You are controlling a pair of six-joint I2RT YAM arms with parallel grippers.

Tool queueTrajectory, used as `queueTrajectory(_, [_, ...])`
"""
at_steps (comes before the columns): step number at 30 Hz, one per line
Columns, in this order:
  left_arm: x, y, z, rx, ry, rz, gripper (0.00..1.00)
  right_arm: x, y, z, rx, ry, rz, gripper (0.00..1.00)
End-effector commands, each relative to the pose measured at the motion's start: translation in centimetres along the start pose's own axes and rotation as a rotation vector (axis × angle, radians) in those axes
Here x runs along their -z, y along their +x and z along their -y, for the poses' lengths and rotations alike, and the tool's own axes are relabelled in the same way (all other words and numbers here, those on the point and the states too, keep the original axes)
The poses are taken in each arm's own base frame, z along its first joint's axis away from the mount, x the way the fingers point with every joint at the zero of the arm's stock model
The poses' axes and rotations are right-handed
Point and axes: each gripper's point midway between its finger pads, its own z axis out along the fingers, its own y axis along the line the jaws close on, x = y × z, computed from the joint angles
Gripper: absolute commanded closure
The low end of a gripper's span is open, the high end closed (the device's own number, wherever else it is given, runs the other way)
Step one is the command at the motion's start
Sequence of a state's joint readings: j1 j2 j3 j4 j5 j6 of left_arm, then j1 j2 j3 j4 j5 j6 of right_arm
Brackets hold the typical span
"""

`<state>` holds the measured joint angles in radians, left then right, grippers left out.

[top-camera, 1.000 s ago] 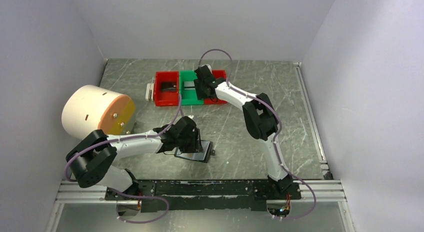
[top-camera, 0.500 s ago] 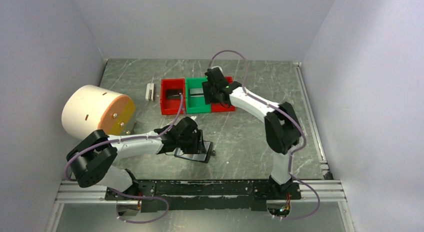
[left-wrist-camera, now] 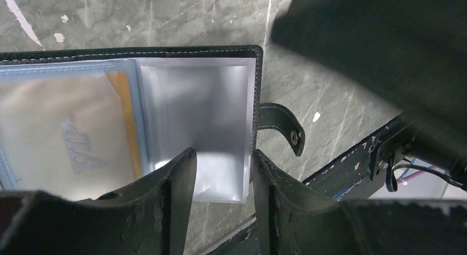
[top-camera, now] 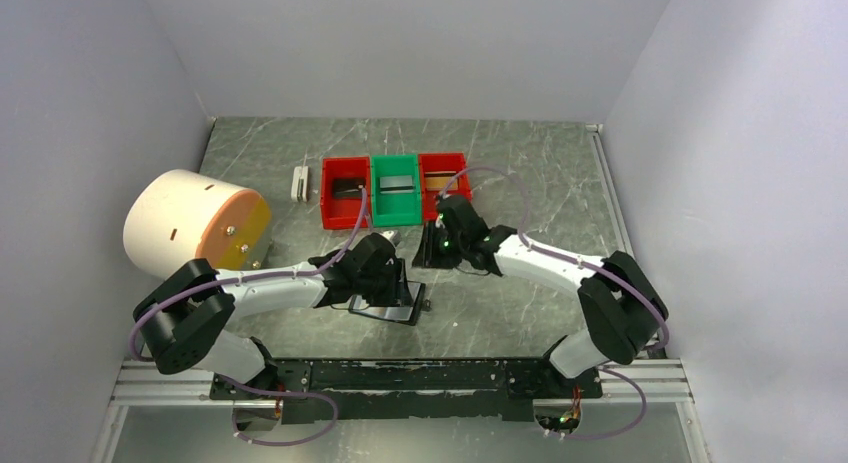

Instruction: Take the credit cards out of the card holder

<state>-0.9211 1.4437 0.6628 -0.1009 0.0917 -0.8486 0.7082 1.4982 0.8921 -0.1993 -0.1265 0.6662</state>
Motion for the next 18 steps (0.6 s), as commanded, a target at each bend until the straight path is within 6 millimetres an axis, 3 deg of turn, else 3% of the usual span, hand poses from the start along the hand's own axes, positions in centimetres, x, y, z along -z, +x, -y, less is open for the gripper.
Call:
queueTrajectory(1, [0.4, -0.1, 1.5, -0.034, 0.068, 0.005, 0.53, 0.4, 2.5, -4.3, -0.075, -0.172, -0.060, 0.70])
queueTrajectory(10, [1.3, -0.1, 0.7, -0.044, 0.041, 0.028, 0.53, -2.3, 8.3, -3.2, -0.104, -0.121, -0.223, 0.76])
queueTrajectory(18, [3.9, -1.7, -1.8, -0.016, -0.095, 0.138, 0.47, -2.9, 9.9, -0.7, -0.101, -0.035, -0.247, 0.77])
